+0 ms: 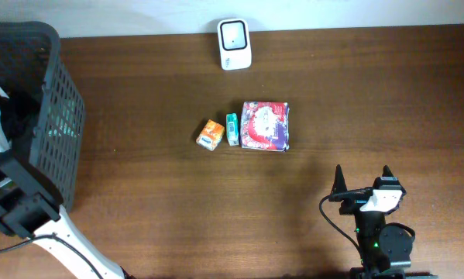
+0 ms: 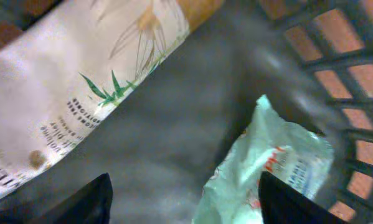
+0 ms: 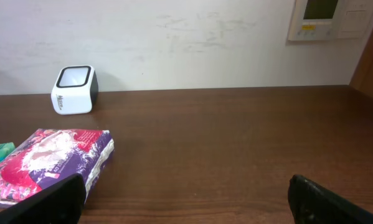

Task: Scan the item barcode
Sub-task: 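Reach the left gripper back into the basket toward the green tissue pack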

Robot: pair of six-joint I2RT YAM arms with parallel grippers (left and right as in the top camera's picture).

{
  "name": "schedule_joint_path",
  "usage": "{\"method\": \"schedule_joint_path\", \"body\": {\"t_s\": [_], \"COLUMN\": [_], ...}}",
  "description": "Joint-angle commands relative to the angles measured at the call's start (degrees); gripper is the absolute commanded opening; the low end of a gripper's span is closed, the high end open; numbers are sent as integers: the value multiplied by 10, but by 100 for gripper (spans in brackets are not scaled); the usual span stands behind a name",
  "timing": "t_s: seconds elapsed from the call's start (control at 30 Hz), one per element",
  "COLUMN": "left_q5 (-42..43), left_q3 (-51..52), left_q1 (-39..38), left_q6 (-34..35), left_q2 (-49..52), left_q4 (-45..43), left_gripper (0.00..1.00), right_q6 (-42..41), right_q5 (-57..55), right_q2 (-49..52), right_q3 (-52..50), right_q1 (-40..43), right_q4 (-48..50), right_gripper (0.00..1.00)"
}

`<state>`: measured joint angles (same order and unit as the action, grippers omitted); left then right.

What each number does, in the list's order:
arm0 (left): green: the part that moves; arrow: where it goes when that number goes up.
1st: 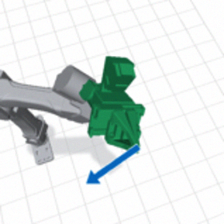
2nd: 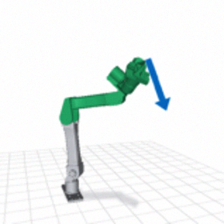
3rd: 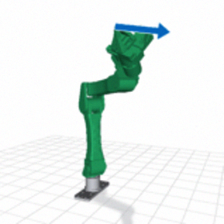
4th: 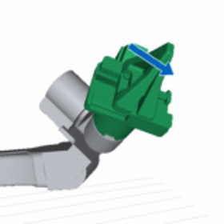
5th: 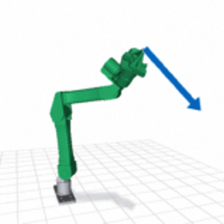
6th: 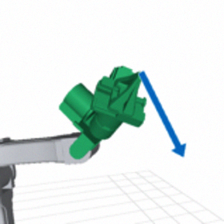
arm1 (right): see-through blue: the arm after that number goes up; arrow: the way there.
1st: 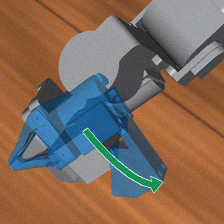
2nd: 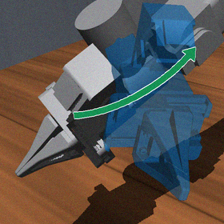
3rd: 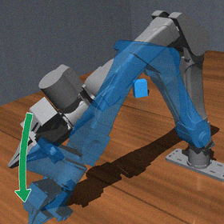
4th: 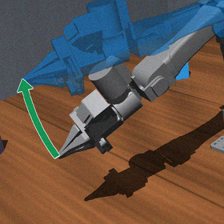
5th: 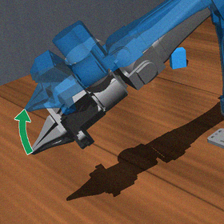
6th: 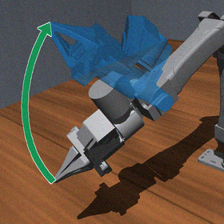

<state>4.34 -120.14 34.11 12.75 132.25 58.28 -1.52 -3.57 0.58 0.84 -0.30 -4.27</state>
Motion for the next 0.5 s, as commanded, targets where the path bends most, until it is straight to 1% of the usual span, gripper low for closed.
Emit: {"method": "schedule_joint_path", "body": {"t_s": [0.0,0.03,0.07,0.17,0.23,0.3,0.37,0.43,0.47], "left_q5": [95,115,113,114,122,174,176,176,175], "left_q3": [-8,-2,7,30,57,61,62,64,64], "left_q1": [2,1,1,1,2,2,1,-1,-1], "left_q6": [-125,-141,-142,-176,-177,-216,-217,-216,-216], "left_q2": [-24,-23,-22,-10,-4,10,26,35,36], "left_q4": [-1,-1,-4,-6,-10,-13,-13,-12,-12], "left_gripper": [75,79,79,80,79,79,73,63,54], "right_q6": [-3,-3,-3,-3,-3,-3,-3,-3,-3], "right_q5": [-1,-1,-1,-1,-1,-1,-1,-1,-1], "right_q2": [-4,-4,-4,-4,-4,-4,-4,-4,-4], "right_q3": [-5,-5,-5,-5,-5,-5,-5,-5,-5], "right_q1": [3,3,3,3,3,3,3,3,3], "right_q4": [-2,-2,-2,-2,-2,-2,-2,-2,-2], "right_gripper": [98,99,99,99,99,99,99,99,99]}}
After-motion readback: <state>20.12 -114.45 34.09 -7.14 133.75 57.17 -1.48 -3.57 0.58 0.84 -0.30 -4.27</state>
